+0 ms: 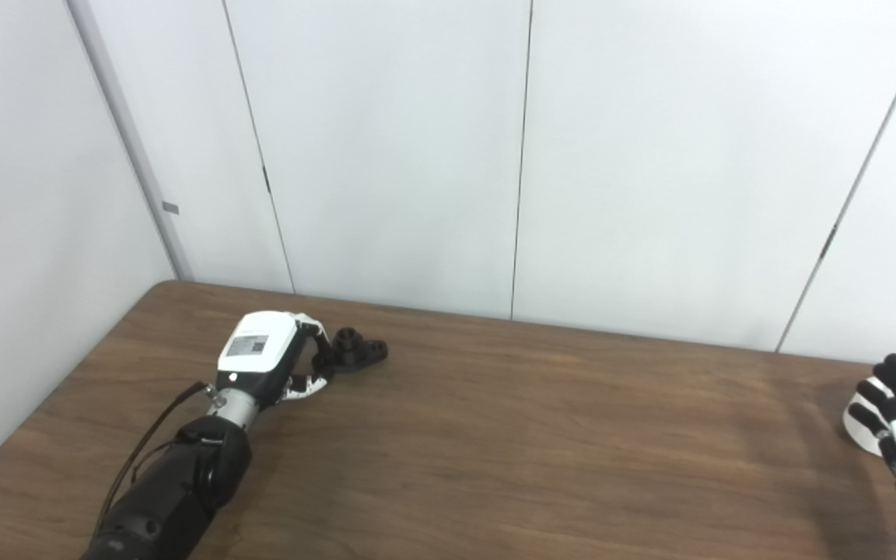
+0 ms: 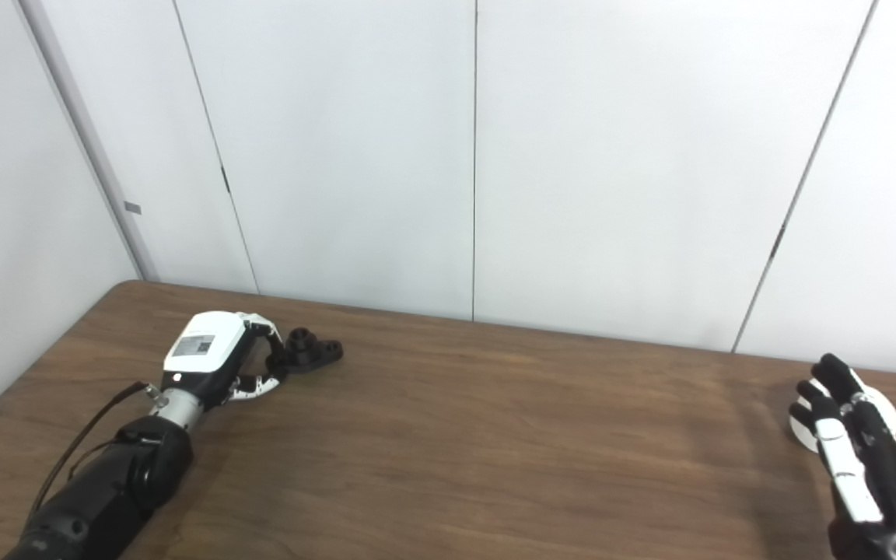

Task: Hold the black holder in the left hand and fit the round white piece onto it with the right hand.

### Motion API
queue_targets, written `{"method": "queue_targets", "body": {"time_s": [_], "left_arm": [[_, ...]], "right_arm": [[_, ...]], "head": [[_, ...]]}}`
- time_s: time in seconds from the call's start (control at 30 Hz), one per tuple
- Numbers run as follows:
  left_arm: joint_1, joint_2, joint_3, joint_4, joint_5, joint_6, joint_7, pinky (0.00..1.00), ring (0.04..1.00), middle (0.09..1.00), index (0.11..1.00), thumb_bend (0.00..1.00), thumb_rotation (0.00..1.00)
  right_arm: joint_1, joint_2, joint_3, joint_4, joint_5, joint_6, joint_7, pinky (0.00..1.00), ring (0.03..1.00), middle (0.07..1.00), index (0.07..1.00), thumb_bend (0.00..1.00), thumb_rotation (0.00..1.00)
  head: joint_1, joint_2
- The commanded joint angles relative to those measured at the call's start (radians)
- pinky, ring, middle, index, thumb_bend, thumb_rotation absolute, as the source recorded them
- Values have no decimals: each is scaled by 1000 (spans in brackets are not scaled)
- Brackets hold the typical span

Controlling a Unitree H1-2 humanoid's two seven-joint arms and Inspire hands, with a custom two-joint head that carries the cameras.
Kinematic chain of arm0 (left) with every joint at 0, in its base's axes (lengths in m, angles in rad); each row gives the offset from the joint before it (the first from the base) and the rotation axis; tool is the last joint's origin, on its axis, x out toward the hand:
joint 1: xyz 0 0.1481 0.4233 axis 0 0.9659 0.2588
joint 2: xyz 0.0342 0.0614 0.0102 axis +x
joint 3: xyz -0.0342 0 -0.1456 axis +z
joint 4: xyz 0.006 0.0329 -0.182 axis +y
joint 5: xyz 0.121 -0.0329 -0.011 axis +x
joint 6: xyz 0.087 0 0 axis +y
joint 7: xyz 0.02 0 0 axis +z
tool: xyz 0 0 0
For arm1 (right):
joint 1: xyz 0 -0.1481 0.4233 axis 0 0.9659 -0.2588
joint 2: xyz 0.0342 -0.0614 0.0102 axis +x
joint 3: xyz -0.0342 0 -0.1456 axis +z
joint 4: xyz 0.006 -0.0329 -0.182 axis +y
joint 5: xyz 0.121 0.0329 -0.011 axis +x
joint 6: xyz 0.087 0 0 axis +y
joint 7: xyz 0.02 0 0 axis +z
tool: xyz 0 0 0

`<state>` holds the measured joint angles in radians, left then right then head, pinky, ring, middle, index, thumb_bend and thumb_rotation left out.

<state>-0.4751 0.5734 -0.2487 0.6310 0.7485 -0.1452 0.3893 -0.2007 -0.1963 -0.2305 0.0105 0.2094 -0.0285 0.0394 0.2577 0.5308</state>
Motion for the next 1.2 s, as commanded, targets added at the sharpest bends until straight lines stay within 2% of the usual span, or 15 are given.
{"method": "queue_targets", "body": {"time_s": [0.0, 0.1, 0.4, 0.6, 0.7, 0.9, 1.17], "left_arm": [[-44, 20, 22, -15, -6, 3, 24, 783, 820, 817, 773, 991, 344], [-40, 21, 34, -22, -19, 15, 3, 822, 845, 848, 843, 1000, 426], [-49, 31, 41, 15, -19, -6, 27, 826, 853, 852, 853, 1000, 425], [-51, 32, 46, 12, -28, 1, 5, 825, 856, 852, 836, 1000, 403], [-47, 30, 46, -2, -35, 21, -28, 824, 861, 855, 818, 1000, 404], [-67, 12, 38, 3, -58, 75, -123, 829, 858, 839, 777, 1000, 404], [-94, -8, 12, 49, -58, 65, -131, 822, 846, 816, 738, 1000, 445]], "right_arm": [[-31, -17, -8, -29, 1, -17, -2, 848, 879, 905, 872, 349, 614], [-29, -21, -9, -22, 5, -20, 2, 866, 885, 911, 875, 356, 617], [-34, -27, -9, 1, 3, -38, 6, 855, 893, 922, 884, 362, 636], [-33, -24, -8, 1, 4, -42, 6, 851, 886, 914, 875, 378, 618], [-30, -24, -8, -5, 1, -37, 2, 857, 881, 912, 873, 349, 628], [-23, -28, -5, -13, 6, -40, 13, 860, 889, 921, 882, 368, 641], [-9, -22, -5, -46, -2, -23, 4, 850, 888, 921, 882, 364, 641]], "head": [[2, 0], [3, -1], [6, -5], [5, 0], [4, 2], [-9, 6], [-20, 5]]}}
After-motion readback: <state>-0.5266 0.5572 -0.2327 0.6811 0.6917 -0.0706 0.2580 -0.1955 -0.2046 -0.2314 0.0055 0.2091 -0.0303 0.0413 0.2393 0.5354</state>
